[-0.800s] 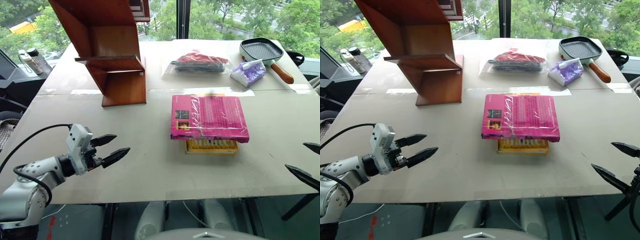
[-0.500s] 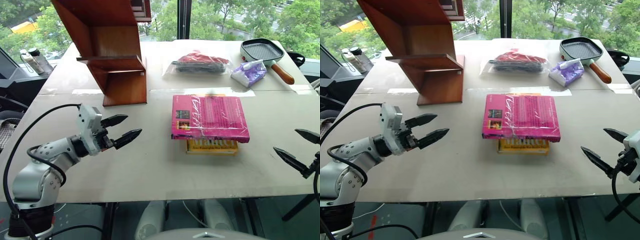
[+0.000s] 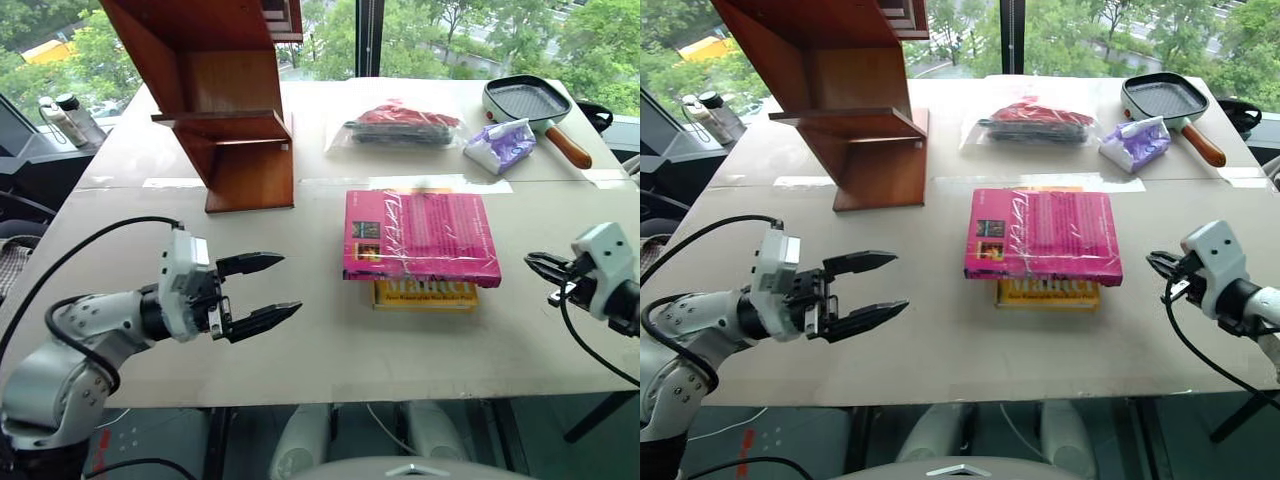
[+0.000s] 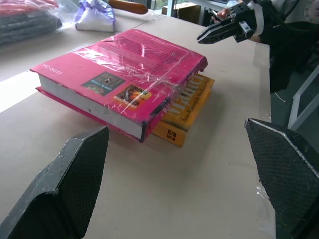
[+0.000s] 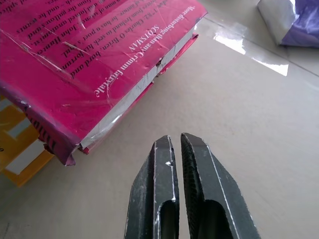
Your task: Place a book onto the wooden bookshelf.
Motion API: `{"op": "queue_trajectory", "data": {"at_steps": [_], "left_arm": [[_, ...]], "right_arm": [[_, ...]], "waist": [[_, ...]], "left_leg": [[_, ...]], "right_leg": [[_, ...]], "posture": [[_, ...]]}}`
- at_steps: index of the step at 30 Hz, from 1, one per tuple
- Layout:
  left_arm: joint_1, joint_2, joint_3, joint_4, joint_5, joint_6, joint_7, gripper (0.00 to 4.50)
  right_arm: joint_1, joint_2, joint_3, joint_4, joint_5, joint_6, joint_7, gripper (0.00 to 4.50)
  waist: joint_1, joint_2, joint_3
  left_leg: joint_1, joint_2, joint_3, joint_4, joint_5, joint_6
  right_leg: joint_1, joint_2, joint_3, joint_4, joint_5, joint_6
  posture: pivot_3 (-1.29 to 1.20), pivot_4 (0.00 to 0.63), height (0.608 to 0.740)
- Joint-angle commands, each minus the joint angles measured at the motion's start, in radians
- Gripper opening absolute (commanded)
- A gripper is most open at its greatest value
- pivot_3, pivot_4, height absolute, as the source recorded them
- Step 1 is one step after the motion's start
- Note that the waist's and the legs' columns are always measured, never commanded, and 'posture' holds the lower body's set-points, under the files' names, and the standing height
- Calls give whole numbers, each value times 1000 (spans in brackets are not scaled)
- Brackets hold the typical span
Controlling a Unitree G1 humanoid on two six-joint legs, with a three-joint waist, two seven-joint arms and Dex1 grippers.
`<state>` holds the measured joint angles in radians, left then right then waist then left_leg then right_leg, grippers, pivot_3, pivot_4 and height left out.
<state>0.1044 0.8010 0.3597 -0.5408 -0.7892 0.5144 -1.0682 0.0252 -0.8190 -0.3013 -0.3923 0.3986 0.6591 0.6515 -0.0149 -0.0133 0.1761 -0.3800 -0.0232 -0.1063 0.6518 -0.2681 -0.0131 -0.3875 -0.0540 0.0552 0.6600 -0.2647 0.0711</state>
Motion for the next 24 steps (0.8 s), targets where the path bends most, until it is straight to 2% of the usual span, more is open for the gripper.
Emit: {"op": "queue_trajectory", "data": {"at_steps": [1, 9, 13, 24], "left_arm": [[23, -9, 62, -40, -58, -17, -3, 4500], [69, 12, 92, -63, -100, -19, -52, 4500], [80, 6, 89, -71, -103, -16, -47, 4500], [133, 6, 91, -75, -93, -12, -32, 4500]], "right_arm": [[-59, 10, 13, -30, 0, 67, -55, 14], [-155, 24, 104, -65, -14, 247, -140, 14], [-196, 44, 162, -69, -27, 280, -166, 14], [-231, 188, 234, -132, -14, 345, -228, 14]], "waist": [[0, 0, 0], [0, 0, 0], [-2, 0, 0], [-3, 0, 0]], "left_leg": [[0, 0, 0, 0, 0, 0], [0, 0, -1, 0, 0, 0], [0, 0, -1, 0, 0, 0], [-1, 0, -1, 0, 0, 0]], "right_leg": [[0, 0, 0, 0, 0, 0], [0, 0, -1, 0, 0, 0], [0, 0, -1, 0, 0, 0], [-2, 1, 0, 0, 0, 0]], "posture": [[0, 150, 740], [0, 150, 740], [0, 150, 740], [0, 150, 740]]}}
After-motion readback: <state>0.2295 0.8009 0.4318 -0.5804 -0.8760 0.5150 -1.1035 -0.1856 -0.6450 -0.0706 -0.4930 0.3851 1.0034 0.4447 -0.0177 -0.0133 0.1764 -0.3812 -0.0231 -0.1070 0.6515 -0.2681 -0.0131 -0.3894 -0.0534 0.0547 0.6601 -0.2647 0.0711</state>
